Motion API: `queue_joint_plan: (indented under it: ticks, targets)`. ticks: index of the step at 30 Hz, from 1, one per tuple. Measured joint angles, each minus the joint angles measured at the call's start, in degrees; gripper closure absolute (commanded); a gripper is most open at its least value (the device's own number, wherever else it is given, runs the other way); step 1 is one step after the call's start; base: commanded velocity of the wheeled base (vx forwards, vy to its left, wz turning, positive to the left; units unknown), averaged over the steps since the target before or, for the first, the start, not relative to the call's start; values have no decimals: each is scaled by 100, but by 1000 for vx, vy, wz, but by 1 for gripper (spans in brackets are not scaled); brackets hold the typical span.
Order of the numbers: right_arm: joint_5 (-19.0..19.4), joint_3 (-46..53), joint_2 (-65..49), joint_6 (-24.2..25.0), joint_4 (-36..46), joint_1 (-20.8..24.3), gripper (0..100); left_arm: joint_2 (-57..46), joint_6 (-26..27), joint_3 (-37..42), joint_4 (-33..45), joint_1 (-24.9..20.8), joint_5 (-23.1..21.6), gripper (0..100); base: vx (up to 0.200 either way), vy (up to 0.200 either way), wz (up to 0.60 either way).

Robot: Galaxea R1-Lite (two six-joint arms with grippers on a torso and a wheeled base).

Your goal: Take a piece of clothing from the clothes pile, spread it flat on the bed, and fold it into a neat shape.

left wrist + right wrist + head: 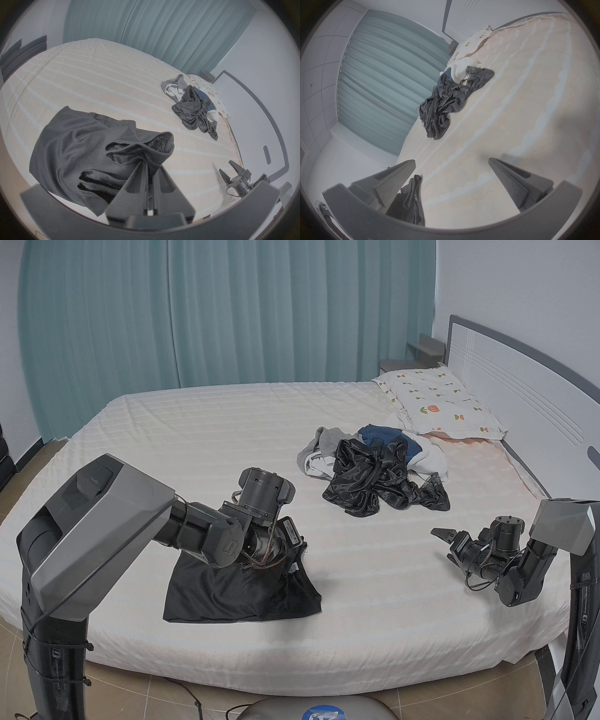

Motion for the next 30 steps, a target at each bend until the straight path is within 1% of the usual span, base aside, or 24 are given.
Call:
queue_joint_plan:
  ticks: [5,9,14,15,19,22,25,27,29,30]
  targets:
    - [2,24,0,0,-2,9,0,176,-71,-116,-77,13,174,0,0,0,0]
    - [0,28,0,0,-2,16,0,219,-93,-138,-101,16,189,0,0,0,0]
    - [-2,59,-2,-2,-2,20,0,129,-300,-90,-101,196,150,0,0,0,0]
    - [0,69,-2,-2,-2,20,0,16,-377,-2,-85,311,108,0,0,0,0]
    - [0,88,-2,-4,-2,20,0,-223,-484,321,-99,474,-28,0,0,0,0]
    - [-2,94,-5,-11,0,20,0,-461,-649,673,-121,664,-411,0,0,0,0]
    - [-11,100,-5,-26,0,22,0,-706,-1003,1040,-128,946,-828,0,0,0,0]
    - [-20,107,-7,-63,-5,27,0,-852,-1135,1226,-151,1117,-1002,0,0,200,0]
    - [-27,127,-13,-145,-18,49,0,-963,-1218,1385,-255,1240,-1247,0,0,200,0]
    - [-35,133,-16,-200,-40,60,0,-1025,-1275,1501,-363,1326,-1438,0,0,200,0]
